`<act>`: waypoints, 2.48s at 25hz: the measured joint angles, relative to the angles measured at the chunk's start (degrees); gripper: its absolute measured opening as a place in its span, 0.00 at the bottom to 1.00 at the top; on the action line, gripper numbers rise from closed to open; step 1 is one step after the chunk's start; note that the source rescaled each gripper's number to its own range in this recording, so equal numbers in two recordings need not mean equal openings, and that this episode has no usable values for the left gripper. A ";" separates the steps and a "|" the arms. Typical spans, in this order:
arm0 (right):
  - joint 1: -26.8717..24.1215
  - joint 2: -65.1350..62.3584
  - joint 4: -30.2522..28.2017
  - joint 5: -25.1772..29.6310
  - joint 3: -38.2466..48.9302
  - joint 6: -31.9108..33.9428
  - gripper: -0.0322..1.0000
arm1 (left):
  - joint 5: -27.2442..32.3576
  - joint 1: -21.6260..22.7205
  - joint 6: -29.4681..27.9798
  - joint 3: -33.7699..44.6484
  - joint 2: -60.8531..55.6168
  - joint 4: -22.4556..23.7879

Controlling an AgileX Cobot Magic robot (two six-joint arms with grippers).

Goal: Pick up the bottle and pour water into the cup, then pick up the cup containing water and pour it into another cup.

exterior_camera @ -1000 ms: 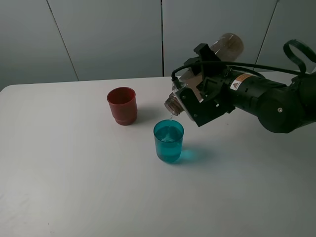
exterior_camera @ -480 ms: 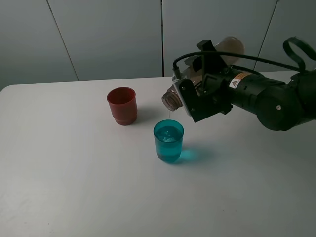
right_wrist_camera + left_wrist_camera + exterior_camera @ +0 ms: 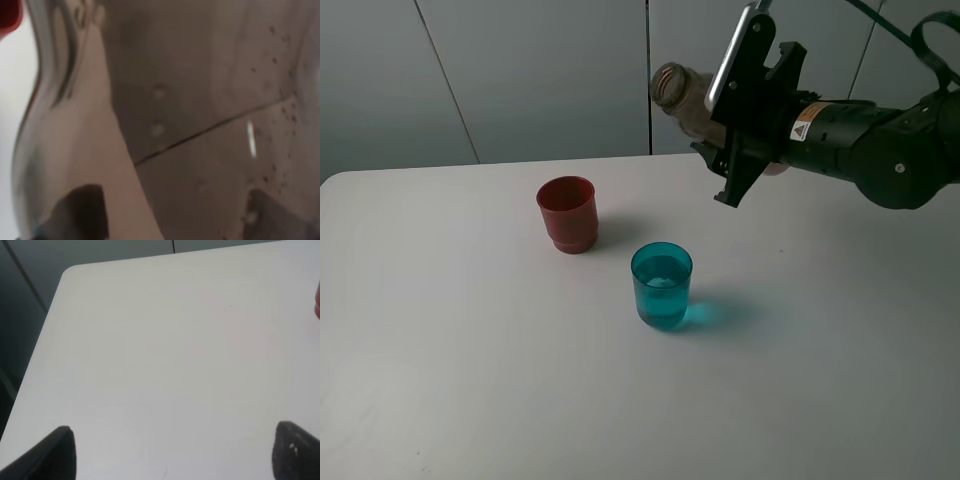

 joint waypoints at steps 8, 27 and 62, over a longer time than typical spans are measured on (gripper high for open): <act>-9.40 7.74 -7.34 -12.41 -0.47 31.65 0.04 | 0.00 0.00 0.00 0.00 0.00 0.00; -12.10 27.12 -0.89 -36.78 -0.68 32.38 0.04 | 0.00 0.00 0.00 0.00 0.00 0.00; -12.10 -4.03 -38.38 -23.50 -0.20 64.37 0.99 | 0.00 0.00 0.00 0.00 0.00 0.00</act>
